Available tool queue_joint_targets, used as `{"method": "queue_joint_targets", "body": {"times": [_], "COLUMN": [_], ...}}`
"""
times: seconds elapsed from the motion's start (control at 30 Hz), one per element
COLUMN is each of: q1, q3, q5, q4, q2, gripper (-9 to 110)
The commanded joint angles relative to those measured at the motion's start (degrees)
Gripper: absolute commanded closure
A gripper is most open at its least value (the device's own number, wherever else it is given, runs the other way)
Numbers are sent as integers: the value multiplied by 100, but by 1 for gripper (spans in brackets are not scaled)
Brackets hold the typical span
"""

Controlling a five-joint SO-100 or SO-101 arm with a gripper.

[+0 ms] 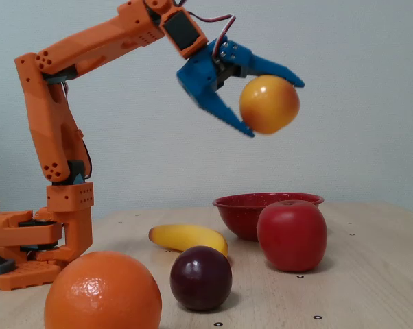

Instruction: Put peach in the red bowl.

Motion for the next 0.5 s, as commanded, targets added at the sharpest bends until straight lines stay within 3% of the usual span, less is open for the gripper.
{"method": "queue_joint_targets", "body": {"times": [0.0, 0.47], "q1": [-510, -2461], "q3": [-773, -1187], "q5": [211, 1020], "q4": [-281, -492], "q2": [141, -466], "gripper": [102, 102]}}
